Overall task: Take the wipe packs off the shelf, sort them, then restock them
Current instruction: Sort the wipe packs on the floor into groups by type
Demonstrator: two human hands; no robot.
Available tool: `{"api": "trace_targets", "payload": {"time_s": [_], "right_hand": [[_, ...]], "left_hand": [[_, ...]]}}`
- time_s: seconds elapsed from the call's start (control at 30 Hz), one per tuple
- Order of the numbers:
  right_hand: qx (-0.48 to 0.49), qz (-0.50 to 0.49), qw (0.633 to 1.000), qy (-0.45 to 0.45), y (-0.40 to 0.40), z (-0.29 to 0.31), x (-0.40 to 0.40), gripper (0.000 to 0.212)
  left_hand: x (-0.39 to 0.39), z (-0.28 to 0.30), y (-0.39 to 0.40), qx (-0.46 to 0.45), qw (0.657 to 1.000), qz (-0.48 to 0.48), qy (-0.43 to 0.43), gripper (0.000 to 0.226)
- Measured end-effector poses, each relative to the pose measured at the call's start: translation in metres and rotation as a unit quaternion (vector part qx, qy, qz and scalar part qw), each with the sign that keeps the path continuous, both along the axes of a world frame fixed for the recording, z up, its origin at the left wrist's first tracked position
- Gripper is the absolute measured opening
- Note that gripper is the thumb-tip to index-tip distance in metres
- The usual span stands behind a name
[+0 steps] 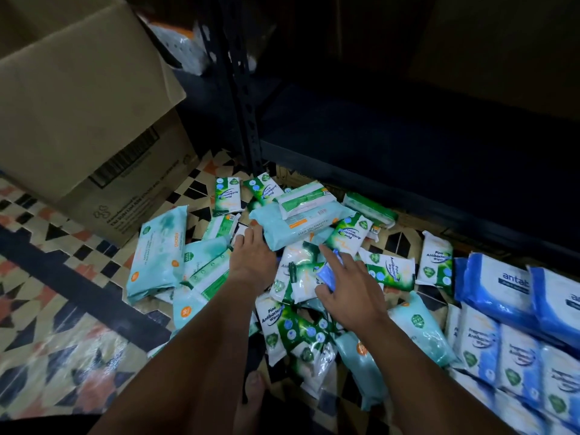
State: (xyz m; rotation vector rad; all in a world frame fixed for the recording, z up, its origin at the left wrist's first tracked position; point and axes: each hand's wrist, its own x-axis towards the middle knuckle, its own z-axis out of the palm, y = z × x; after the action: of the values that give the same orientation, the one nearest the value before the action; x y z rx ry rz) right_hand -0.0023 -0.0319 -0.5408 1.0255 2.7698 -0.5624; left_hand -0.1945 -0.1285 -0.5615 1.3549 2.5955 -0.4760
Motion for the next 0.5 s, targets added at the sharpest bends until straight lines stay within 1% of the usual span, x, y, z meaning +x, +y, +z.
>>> {"api": "trace_targets", "payload": {"time_s": [0.07,0.13,0.2,0.27,0.37,0.43,0.5], "right_hand": [[-0.007,-0.004,1.000,0.006,0.000,0.000,0.001,0.077],[-0.008,-0.008,1.000,0.011,0.000,0.001,0.000,0.077],[-0.013,-0.010,1.000,0.007,0.000,0.002,0.000,0.076],[-0.019,-0.009,1.000,0.004,0.000,0.004,0.001,0.075],[-0.023,-0.011,1.000,0.006,-0.003,0.012,0.006,0.075],[-0.026,-0.008,1.000,0.003,-0.005,0.016,0.009,0.074],[-0.025,-0.002,1.000,0.005,-0.007,0.021,0.013,0.074]], "left_hand": [[0.001,0.003,0.003,0.020,0.998,0.034,-0.045,0.066],[0.000,0.003,0.004,0.076,0.986,0.100,-0.112,0.068],[0.002,0.003,0.001,0.157,0.955,0.165,-0.188,0.063],[0.007,0.007,-0.002,0.206,0.927,0.212,-0.230,0.058],[0.019,0.013,-0.009,0.230,0.900,0.270,-0.254,0.055],[0.025,0.015,-0.014,0.238,0.893,0.292,-0.247,0.051],[0.032,0.019,-0.019,0.268,0.879,0.315,-0.237,0.044]]}}
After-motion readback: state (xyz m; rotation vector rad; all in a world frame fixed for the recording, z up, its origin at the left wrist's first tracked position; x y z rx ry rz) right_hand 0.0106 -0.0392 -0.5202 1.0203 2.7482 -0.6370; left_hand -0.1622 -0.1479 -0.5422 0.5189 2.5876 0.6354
